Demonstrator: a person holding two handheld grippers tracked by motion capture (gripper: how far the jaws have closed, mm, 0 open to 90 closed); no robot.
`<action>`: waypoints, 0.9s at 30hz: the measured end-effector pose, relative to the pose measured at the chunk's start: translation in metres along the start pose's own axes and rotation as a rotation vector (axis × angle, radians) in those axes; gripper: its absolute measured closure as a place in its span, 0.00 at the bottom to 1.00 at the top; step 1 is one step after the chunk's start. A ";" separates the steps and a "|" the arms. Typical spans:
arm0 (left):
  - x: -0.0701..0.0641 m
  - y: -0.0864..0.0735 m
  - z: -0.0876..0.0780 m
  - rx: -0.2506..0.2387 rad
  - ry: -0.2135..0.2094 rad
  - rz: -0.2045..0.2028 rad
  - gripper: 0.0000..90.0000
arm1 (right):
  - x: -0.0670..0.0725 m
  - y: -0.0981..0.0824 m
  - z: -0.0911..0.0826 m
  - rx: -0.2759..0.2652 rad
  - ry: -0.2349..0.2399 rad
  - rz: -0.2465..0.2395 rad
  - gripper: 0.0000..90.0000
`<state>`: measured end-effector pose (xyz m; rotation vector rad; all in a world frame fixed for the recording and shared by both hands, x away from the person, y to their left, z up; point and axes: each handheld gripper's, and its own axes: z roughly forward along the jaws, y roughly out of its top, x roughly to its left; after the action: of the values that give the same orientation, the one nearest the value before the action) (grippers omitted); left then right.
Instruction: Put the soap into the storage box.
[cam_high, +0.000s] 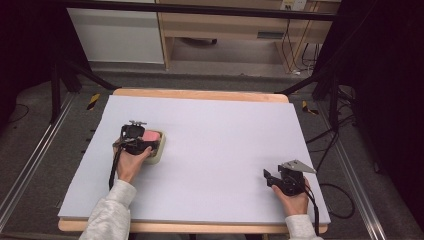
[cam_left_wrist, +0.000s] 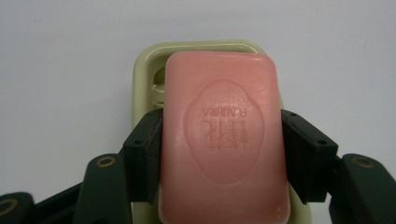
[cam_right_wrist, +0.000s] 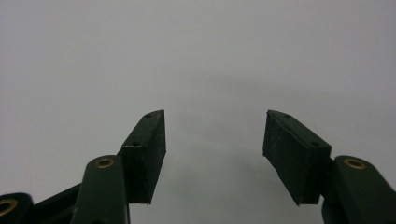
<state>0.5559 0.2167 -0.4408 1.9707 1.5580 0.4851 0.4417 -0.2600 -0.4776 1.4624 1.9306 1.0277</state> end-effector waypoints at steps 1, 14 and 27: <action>0.000 0.000 0.000 0.000 0.000 0.000 0.41 | 0.000 0.000 0.000 0.000 0.000 0.000 0.44; -0.001 -0.004 0.005 -0.002 0.008 -0.007 0.41 | 0.000 0.000 0.000 0.001 0.000 -0.001 0.43; 0.000 -0.003 -0.005 -0.061 -0.023 -0.009 0.36 | 0.001 0.000 0.001 0.002 0.003 -0.001 0.42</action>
<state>0.5504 0.2183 -0.4392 1.9158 1.5193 0.4986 0.4420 -0.2592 -0.4778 1.4620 1.9344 1.0286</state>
